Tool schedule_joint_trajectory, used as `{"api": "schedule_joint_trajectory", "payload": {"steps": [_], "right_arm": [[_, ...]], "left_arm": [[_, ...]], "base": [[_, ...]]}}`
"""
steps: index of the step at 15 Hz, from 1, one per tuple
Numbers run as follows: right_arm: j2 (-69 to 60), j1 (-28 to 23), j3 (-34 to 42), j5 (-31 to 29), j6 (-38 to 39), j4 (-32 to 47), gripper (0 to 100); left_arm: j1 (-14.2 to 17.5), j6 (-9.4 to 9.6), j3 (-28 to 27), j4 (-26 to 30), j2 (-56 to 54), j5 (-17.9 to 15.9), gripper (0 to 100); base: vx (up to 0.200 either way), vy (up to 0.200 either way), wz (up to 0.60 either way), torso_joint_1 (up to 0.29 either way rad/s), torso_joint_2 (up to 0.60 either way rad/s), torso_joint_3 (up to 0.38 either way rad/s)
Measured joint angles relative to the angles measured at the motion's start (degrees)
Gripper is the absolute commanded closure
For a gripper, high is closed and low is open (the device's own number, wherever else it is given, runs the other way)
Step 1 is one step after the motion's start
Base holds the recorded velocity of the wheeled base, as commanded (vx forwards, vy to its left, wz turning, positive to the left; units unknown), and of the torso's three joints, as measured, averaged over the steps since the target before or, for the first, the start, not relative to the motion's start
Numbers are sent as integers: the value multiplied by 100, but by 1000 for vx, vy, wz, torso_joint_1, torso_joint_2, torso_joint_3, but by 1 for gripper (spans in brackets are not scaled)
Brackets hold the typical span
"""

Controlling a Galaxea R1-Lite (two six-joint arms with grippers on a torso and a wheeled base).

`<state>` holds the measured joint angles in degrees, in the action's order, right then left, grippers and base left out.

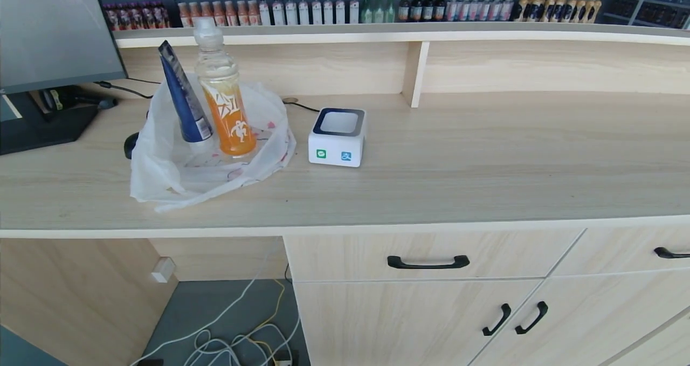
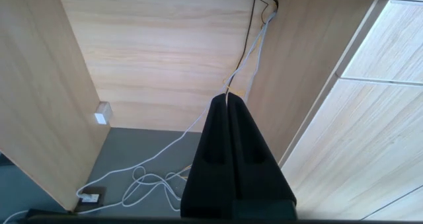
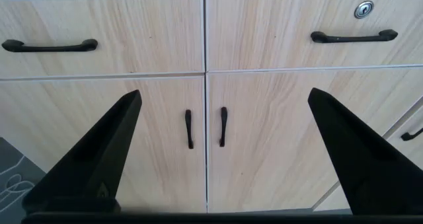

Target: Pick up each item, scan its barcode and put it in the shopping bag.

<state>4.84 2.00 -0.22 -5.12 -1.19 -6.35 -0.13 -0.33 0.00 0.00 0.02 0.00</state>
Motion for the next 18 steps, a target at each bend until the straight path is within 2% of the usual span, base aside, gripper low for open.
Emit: {"api": "schedule_joint_trajectory", "payload": {"steps": [3,18], "right_arm": [[-280,-126,9,167,22,714,0],[-484,-193,1,241,27,635,0]], "left_arm": [[-2,1,0,2,0,0,100],[4,4,0,0,0,0,100]], "base": [[0,0,0,0,0,0],[0,0,0,0,0,0]]}}
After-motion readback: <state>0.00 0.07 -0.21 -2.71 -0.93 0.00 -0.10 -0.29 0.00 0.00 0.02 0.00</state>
